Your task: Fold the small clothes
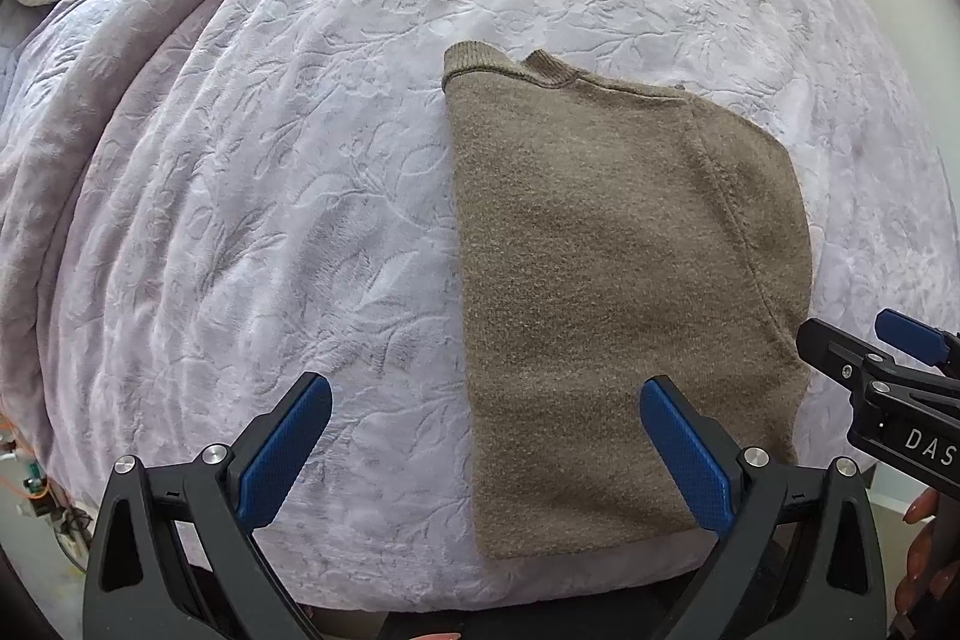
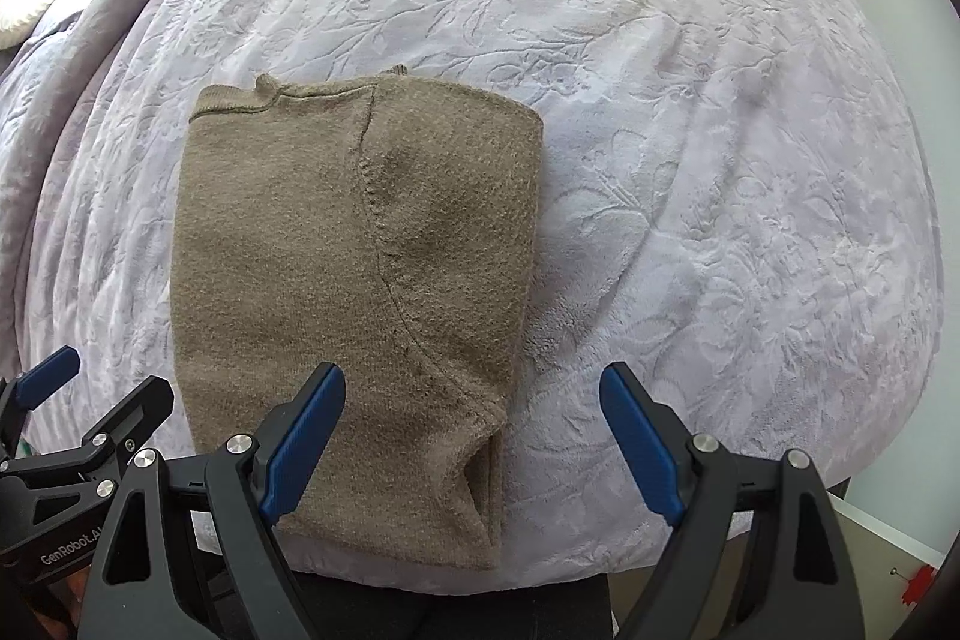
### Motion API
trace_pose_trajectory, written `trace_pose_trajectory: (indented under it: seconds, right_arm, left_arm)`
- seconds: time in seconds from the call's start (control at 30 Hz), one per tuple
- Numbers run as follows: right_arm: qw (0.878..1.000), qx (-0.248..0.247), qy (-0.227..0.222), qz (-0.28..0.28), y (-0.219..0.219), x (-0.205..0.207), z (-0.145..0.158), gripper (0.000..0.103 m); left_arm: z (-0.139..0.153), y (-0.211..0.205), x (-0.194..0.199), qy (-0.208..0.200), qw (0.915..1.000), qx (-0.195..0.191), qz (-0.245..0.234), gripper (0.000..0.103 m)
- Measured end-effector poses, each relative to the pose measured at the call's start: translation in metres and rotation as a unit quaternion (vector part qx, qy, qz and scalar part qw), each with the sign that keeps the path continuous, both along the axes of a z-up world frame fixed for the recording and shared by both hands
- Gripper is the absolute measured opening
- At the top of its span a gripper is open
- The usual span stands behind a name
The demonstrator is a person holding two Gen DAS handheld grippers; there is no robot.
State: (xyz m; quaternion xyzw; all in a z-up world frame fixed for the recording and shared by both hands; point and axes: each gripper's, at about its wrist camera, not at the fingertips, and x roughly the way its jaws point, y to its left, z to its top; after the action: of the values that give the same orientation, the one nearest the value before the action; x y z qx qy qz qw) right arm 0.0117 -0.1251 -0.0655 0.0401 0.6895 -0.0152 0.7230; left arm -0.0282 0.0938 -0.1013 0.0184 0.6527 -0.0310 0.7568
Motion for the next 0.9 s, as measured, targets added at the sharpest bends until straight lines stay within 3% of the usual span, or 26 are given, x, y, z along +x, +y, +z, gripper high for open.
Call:
trace_pose_trajectory:
  seconds: [0.9]
  right_arm:
    - [1.0,-0.002,-0.002,0.007,0.0028,-0.0025,0.0019,0.089]
  left_arm:
    - [0.0006,0.0043,-0.0034,-0.003,0.9999,0.009,0.01,0.103]
